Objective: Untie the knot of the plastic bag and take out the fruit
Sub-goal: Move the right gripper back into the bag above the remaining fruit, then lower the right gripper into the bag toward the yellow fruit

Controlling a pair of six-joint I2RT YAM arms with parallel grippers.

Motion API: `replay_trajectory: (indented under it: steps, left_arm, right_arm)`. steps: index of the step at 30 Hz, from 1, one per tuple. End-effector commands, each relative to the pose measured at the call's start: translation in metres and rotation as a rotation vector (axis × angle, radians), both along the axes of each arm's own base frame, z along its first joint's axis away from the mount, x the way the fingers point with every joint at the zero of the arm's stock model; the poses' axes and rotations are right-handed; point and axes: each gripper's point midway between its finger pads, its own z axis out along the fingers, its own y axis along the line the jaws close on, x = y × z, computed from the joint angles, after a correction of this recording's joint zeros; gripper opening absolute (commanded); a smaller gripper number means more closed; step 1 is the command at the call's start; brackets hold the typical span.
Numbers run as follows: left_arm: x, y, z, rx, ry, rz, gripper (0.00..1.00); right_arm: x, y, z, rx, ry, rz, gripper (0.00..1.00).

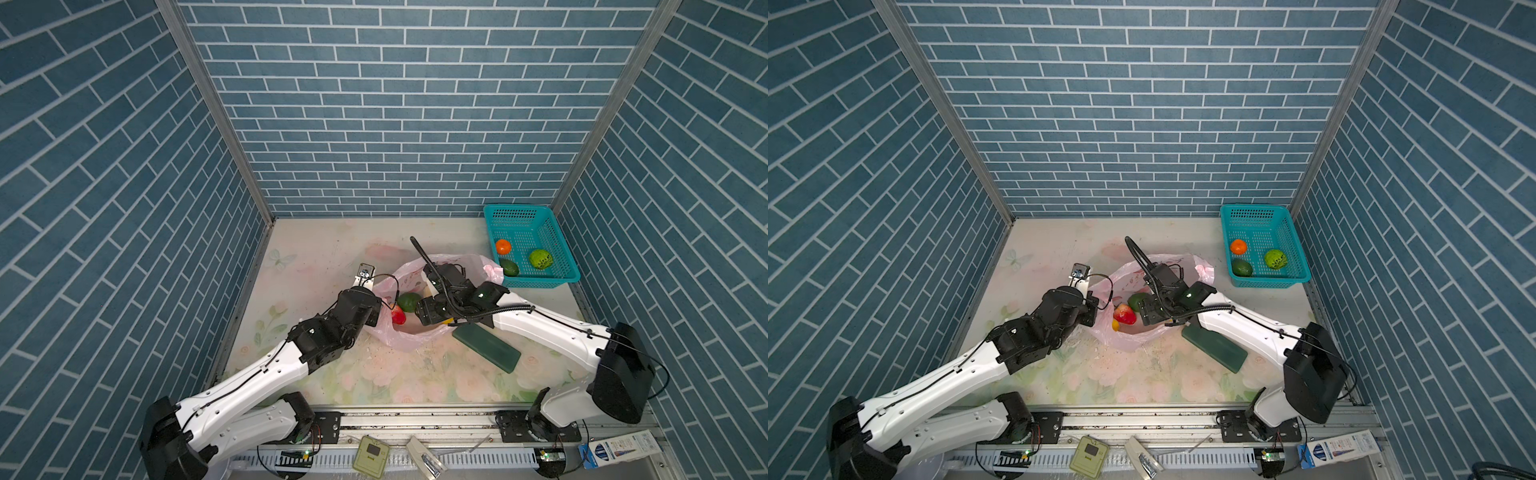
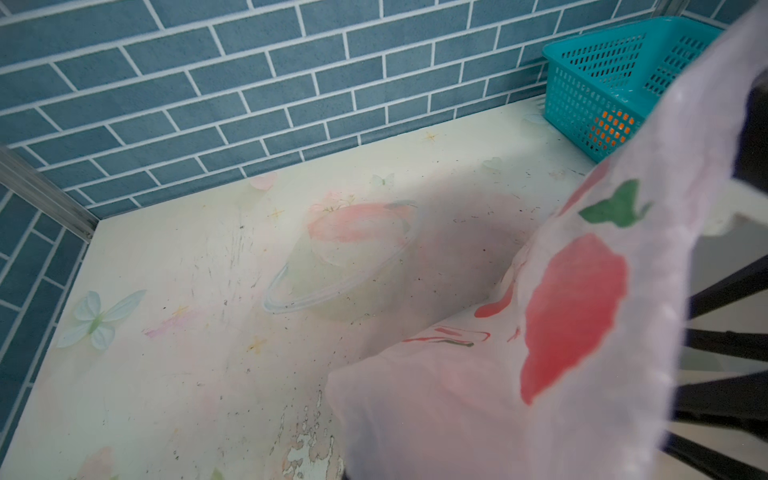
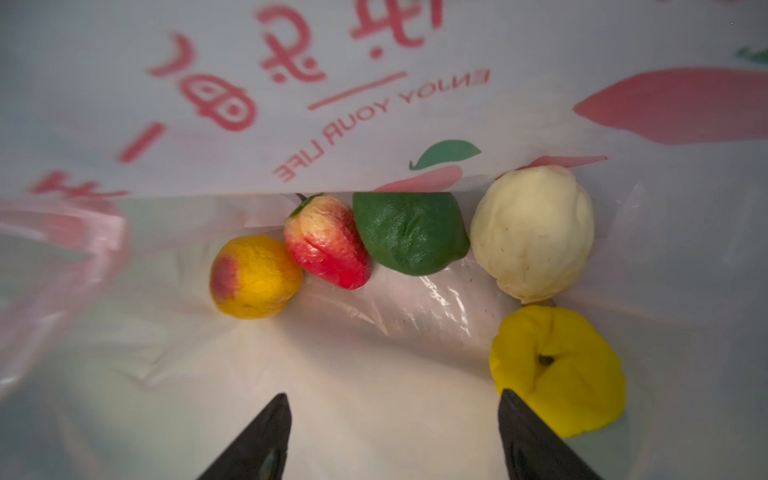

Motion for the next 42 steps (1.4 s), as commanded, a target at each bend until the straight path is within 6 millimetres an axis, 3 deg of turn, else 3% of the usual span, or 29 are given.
replay_trajectory:
  steps: [1, 5, 11, 16, 20, 24, 32, 42]
  left_arm:
    - [0.004, 0.022, 0.0, 0.042, -0.018, 0.065, 0.0]
    - [0.013, 0.036, 0.005, 0.056, -0.035, 0.102, 0.0]
    - [0.032, 0.052, 0.005, 0.082, -0.048, 0.131, 0.0]
    - [0.043, 0.054, 0.006, 0.079, -0.047, 0.124, 0.0]
    - [0.029, 0.035, -0.007, -0.02, 0.033, 0.048, 0.0]
    - [0.001, 0.013, -0.03, -0.071, 0.095, -0.02, 0.0]
    - [-0.037, -0.023, -0.062, -0.098, 0.179, -0.128, 0.0]
    - [-0.039, -0.022, -0.075, -0.086, 0.191, -0.106, 0.0]
  right_arm:
    - [0.021, 0.017, -0.023, 0.036, -0.072, -0.027, 0.78]
    - [0.034, 0.041, -0.043, 0.06, -0.083, -0.039, 0.77]
    - [0.048, 0.082, -0.058, 0.079, -0.117, -0.027, 0.78]
    - [0.056, 0.094, -0.057, 0.08, -0.121, -0.043, 0.78]
    - [0.053, 0.065, -0.042, -0.025, -0.1, -0.122, 0.82]
    - [0.036, 0.031, -0.037, -0.136, -0.011, -0.184, 0.85]
    - [0.002, -0.018, -0.056, -0.202, 0.129, -0.319, 0.86]
    - [-0.021, -0.065, -0.091, -0.331, 0.236, -0.448, 0.87]
